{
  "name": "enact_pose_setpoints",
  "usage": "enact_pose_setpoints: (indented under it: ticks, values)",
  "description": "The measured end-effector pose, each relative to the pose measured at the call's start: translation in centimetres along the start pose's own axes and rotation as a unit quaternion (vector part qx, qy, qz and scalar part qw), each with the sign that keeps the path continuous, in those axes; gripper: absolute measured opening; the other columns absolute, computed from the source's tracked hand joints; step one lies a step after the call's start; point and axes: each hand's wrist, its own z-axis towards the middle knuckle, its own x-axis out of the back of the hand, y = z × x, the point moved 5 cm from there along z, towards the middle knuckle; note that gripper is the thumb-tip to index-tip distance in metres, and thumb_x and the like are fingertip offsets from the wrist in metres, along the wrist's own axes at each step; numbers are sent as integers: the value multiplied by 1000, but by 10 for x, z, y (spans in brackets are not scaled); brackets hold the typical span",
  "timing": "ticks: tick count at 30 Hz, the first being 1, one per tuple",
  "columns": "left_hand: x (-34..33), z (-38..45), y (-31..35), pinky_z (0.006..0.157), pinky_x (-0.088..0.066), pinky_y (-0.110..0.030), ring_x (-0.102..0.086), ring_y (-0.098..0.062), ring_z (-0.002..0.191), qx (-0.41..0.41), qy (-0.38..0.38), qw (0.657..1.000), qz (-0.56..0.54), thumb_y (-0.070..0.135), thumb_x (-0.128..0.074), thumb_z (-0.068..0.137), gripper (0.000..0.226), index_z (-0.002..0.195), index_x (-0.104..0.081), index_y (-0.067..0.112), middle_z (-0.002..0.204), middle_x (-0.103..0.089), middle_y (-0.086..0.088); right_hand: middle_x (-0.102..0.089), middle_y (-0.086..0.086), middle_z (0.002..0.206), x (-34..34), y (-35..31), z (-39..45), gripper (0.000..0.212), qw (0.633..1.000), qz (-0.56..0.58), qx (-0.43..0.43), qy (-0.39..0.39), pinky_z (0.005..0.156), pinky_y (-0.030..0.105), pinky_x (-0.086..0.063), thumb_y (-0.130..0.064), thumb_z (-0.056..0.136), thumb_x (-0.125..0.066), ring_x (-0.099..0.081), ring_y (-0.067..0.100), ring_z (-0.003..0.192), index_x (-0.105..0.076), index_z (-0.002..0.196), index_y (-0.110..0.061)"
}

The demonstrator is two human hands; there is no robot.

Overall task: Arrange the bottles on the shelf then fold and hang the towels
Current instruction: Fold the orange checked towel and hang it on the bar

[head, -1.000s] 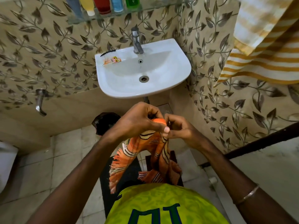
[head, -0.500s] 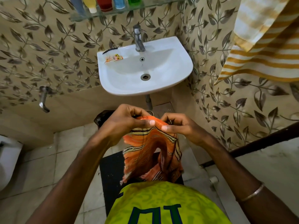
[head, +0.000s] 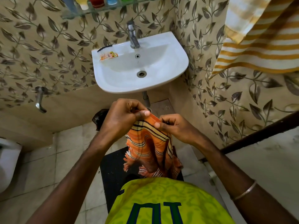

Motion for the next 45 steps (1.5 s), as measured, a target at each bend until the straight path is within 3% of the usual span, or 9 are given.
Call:
enact_pose_setpoints:
  ticks: [6, 10, 13, 17, 21, 28, 33, 39, 45]
  values:
    - [14, 0, 1, 51, -49, -19, -70, -3, 67, 17, 65, 998, 12, 22, -71, 88, 11, 78, -70, 27, 76, -72, 9, -74, -7, 76, 5, 29, -18, 19, 998, 14, -59, 14, 64, 18, -50, -29, 94, -61, -68, 3, 70, -73, 87, -17]
    - [16, -1, -2, 62, -59, -31, -72, -11, 75, 16, 112, 992, 47, 22, -72, 89, 4, 85, -73, 24, 83, -74, 7, -77, 13, 92, 10, 47, -26, 36, 994, 19, -78, 75, 78, 51, -58, -40, 95, -64, -74, 34, 87, -74, 95, -6]
    - [7, -6, 2, 73, -60, -29, -69, -6, 83, -37, 144, 977, 153, 23, -73, 89, 15, 103, -76, 19, 95, -76, 4, -70, 25, 86, 9, 39, -23, 43, 991, -4, -51, 120, 70, 58, -55, -44, 93, -65, -70, 42, 79, -70, 86, -2]
    - [-22, -11, 9, 86, -60, -36, -72, -13, 98, -76, 61, 971, 216, 21, -70, 91, 43, 134, -61, 20, 110, -76, -3, -62, 22, 76, 6, 20, -18, 45, 991, -24, -11, 131, 62, 41, -45, -47, 92, -63, -59, 22, 67, -65, 78, -5]
    - [-43, -5, 5, 92, -57, -38, -70, -14, 103, -53, -70, 969, 229, 19, -64, 96, 56, 147, -45, 33, 113, -74, -2, -65, -9, 70, 2, 3, -16, 20, 992, -102, 3, 77, 60, 21, -44, -35, 99, -62, -60, 1, 67, -68, 82, -25]
    - [-45, -1, 3, 84, -59, -32, -69, -6, 96, -2, -204, 972, 116, 28, -67, 91, 13, 103, -71, 33, 101, -73, 8, -62, -26, 79, 5, -3, -14, 19, 983, -185, 9, 16, 63, 19, -42, -36, 99, -61, -59, -3, 73, -59, 84, -48]
    - [-39, 3, 2, 73, -60, -23, -70, -2, 82, -8, -142, 977, 157, 22, -73, 86, 5, 90, -74, 24, 88, -75, 7, -61, -7, 73, 12, 0, -21, 18, 988, -150, 0, 27, 61, 28, -41, -35, 97, -64, -54, 3, 66, -69, 88, -20]
    - [-37, -3, 11, 73, -61, -30, -69, -4, 80, -35, -88, 984, 153, 21, -72, 87, 7, 92, -76, 18, 85, -73, 7, -63, -12, 71, 13, 9, -31, 16, 996, -73, -15, 39, 63, 26, -43, -35, 95, -67, -57, 3, 66, -70, 86, -23]
    - [-19, -3, 13, 56, -54, -22, -69, -5, 77, -25, -20, 991, 126, 19, -70, 89, 5, 85, -71, 23, 81, -69, 11, -67, 14, 75, 14, 44, -41, 51, 995, 3, -78, 67, 64, 46, -44, -65, 82, -69, -59, 37, 67, -71, 82, -14]
